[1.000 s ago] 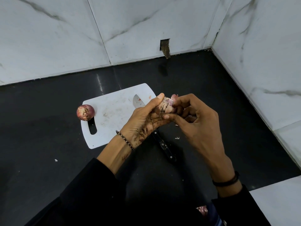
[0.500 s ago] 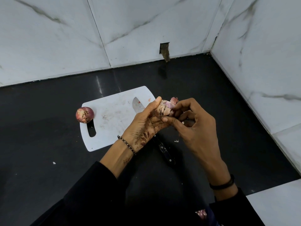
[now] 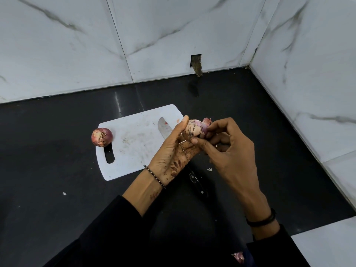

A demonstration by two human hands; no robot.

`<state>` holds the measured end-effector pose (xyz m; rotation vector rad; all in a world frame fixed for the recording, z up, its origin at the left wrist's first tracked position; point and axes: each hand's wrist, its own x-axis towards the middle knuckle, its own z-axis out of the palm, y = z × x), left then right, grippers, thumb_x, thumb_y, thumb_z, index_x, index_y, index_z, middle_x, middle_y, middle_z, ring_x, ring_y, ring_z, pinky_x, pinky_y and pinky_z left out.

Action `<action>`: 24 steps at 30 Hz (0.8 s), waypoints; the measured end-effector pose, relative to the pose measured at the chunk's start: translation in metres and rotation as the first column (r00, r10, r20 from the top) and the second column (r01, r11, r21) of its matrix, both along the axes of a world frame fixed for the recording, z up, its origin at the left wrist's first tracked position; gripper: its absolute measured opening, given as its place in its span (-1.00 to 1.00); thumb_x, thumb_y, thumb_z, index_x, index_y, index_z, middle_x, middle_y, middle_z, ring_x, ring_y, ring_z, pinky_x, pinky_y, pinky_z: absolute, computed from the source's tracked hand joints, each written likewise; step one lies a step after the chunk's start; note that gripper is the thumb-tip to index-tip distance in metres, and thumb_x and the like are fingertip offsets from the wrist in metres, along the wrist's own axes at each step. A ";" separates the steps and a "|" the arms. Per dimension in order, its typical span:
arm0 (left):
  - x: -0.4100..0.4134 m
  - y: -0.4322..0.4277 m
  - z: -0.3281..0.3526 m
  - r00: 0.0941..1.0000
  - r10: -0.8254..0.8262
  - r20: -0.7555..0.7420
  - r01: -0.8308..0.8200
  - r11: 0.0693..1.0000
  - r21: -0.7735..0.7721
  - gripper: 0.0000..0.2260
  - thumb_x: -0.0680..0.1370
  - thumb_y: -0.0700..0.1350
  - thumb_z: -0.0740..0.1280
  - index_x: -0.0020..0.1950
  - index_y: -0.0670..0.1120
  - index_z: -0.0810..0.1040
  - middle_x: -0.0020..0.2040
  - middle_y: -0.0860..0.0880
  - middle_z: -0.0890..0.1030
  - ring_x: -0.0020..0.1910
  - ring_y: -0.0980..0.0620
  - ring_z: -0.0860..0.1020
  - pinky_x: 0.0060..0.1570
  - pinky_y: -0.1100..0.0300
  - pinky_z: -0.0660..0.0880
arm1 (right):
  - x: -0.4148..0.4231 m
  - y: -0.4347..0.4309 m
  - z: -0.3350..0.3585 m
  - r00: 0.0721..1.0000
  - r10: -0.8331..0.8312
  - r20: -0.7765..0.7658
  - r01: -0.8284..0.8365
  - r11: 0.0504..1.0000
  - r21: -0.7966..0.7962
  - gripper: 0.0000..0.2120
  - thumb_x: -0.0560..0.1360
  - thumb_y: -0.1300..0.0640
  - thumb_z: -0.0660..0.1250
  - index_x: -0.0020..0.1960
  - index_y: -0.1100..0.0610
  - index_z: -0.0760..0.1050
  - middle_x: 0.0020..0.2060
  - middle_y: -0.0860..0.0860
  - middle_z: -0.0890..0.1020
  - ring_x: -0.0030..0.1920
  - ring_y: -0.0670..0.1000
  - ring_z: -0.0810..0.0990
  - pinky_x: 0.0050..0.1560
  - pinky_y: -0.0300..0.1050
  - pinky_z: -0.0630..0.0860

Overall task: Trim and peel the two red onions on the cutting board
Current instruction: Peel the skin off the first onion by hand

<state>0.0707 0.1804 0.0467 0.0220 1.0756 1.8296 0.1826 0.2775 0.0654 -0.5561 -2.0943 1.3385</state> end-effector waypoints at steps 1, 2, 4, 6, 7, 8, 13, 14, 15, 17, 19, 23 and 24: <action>0.001 0.000 0.001 1.000 0.013 0.014 -0.012 1.000 -0.010 -0.43 0.51 0.12 0.40 0.35 -0.27 0.50 0.23 -0.26 0.60 0.28 -0.19 0.56 0.21 0.03 0.55 | 0.000 0.001 0.001 1.000 0.005 0.003 -0.005 1.000 0.017 -0.70 0.41 0.01 0.53 0.07 0.00 0.52 -0.09 -0.10 0.63 -0.16 -0.05 0.67 -0.23 -0.11 0.66; 0.001 -0.001 0.002 0.999 0.021 0.025 -0.020 1.000 -0.013 -0.42 0.50 0.11 0.40 0.35 -0.26 0.50 0.24 -0.28 0.60 0.29 -0.20 0.55 0.14 0.06 0.58 | 0.001 0.002 0.000 1.000 0.012 0.003 -0.012 0.999 0.037 -0.69 0.42 0.00 0.51 0.10 0.00 0.54 -0.06 -0.10 0.63 -0.14 -0.05 0.68 -0.22 -0.09 0.66; 0.002 -0.002 0.004 1.000 0.016 0.022 -0.016 1.000 0.008 -0.45 0.50 0.10 0.38 0.33 -0.27 0.50 0.22 -0.25 0.61 0.27 -0.19 0.57 0.14 0.04 0.59 | 0.002 0.005 -0.002 1.000 0.017 -0.005 -0.017 0.997 0.079 -0.78 0.48 0.06 0.48 0.11 0.01 0.59 -0.03 -0.10 0.63 -0.10 -0.04 0.68 -0.23 -0.06 0.65; 0.001 -0.001 0.006 1.000 0.000 0.001 0.000 1.000 0.026 -0.49 0.53 0.11 0.35 0.31 -0.26 0.49 0.21 -0.23 0.61 0.27 -0.19 0.57 0.24 -0.03 0.54 | 0.003 0.009 -0.006 1.000 0.001 0.005 -0.002 0.992 0.128 -0.84 0.53 0.13 0.45 0.11 0.05 0.63 -0.03 -0.11 0.63 -0.08 -0.05 0.67 -0.18 -0.04 0.65; 0.002 0.000 0.007 1.000 0.001 -0.005 -0.001 1.000 0.020 -0.50 0.54 0.11 0.34 0.30 -0.25 0.50 0.21 -0.23 0.62 0.25 -0.17 0.58 0.24 -0.02 0.54 | 0.003 0.010 -0.007 1.000 -0.005 0.015 0.003 0.988 0.156 -0.85 0.54 0.15 0.44 0.11 0.08 0.63 -0.03 -0.11 0.62 -0.07 -0.07 0.67 -0.13 -0.05 0.65; 0.002 0.000 0.009 1.000 0.008 0.000 -0.008 1.000 0.008 -0.51 0.54 0.10 0.34 0.29 -0.25 0.52 0.19 -0.22 0.63 0.21 -0.14 0.61 0.20 0.02 0.56 | 0.002 0.011 -0.008 1.000 -0.005 0.024 0.001 0.984 0.180 -0.87 0.55 0.17 0.43 0.09 0.09 0.62 -0.03 -0.11 0.62 -0.06 -0.08 0.66 -0.07 -0.07 0.65; -0.001 0.000 0.011 0.995 0.040 0.087 -0.037 0.999 -0.026 -0.52 0.56 0.10 0.33 0.30 -0.24 0.54 0.12 -0.21 0.67 0.12 -0.08 0.66 0.02 0.15 0.62 | 0.002 0.010 -0.007 0.993 0.076 0.087 -0.093 0.973 0.210 -0.90 0.54 0.11 0.38 0.05 0.03 0.58 -0.05 -0.16 0.59 -0.05 -0.13 0.62 -0.09 -0.14 0.60; -0.001 -0.001 0.011 0.995 0.039 0.096 -0.037 0.999 -0.031 -0.55 0.58 0.11 0.31 0.27 -0.23 0.55 0.10 -0.20 0.68 0.07 -0.07 0.67 -0.02 0.16 0.63 | 0.004 0.010 -0.008 0.991 0.086 0.099 -0.105 0.973 0.204 -0.90 0.54 0.12 0.38 0.06 0.02 0.57 -0.05 -0.16 0.59 -0.05 -0.12 0.62 -0.10 -0.15 0.59; -0.002 -0.001 0.010 0.994 0.036 0.098 -0.033 0.999 -0.036 -0.55 0.59 0.11 0.29 0.27 -0.23 0.55 0.09 -0.20 0.68 0.04 -0.06 0.68 -0.05 0.17 0.63 | 0.005 0.011 -0.009 0.990 0.087 0.110 -0.108 0.975 0.196 -0.89 0.54 0.13 0.39 0.06 0.01 0.57 -0.05 -0.16 0.60 -0.05 -0.12 0.62 -0.10 -0.16 0.59; -0.003 -0.001 0.012 0.993 0.027 0.112 -0.022 0.999 -0.044 -0.51 0.59 0.13 0.27 0.33 -0.23 0.51 0.14 -0.23 0.66 0.08 -0.08 0.67 -0.04 0.16 0.63 | 0.008 0.013 -0.011 0.990 0.070 0.126 -0.093 0.978 0.185 -0.89 0.54 0.12 0.39 0.06 0.00 0.57 -0.05 -0.16 0.60 -0.06 -0.12 0.62 -0.10 -0.19 0.59; -0.004 -0.001 0.011 0.990 0.025 0.137 -0.018 0.998 -0.054 -0.48 0.58 0.15 0.28 0.37 -0.22 0.48 0.19 -0.24 0.64 0.14 -0.10 0.65 0.03 0.13 0.63 | 0.011 0.016 -0.012 0.989 0.050 0.136 -0.074 0.980 0.183 -0.89 0.54 0.12 0.39 0.06 0.01 0.56 -0.05 -0.16 0.59 -0.06 -0.14 0.62 -0.08 -0.23 0.58; -0.004 0.000 0.007 0.988 0.030 0.150 -0.017 0.996 -0.087 -0.49 0.56 0.19 0.28 0.27 -0.20 0.54 0.11 -0.21 0.67 0.03 -0.07 0.68 0.05 0.12 0.63 | 0.014 0.020 -0.012 0.987 0.046 0.157 -0.073 0.983 0.171 -0.88 0.54 0.12 0.37 0.08 0.02 0.55 -0.03 -0.15 0.59 -0.08 -0.14 0.63 -0.08 -0.21 0.60; -0.003 0.000 0.008 0.988 0.028 0.151 -0.014 0.996 -0.089 -0.48 0.56 0.20 0.27 0.26 -0.21 0.55 0.08 -0.20 0.68 0.00 -0.06 0.68 0.04 0.13 0.63 | 0.015 0.021 -0.012 0.986 0.034 0.163 -0.062 0.984 0.168 -0.88 0.55 0.12 0.37 0.08 0.01 0.54 -0.03 -0.15 0.59 -0.09 -0.13 0.63 -0.09 -0.18 0.61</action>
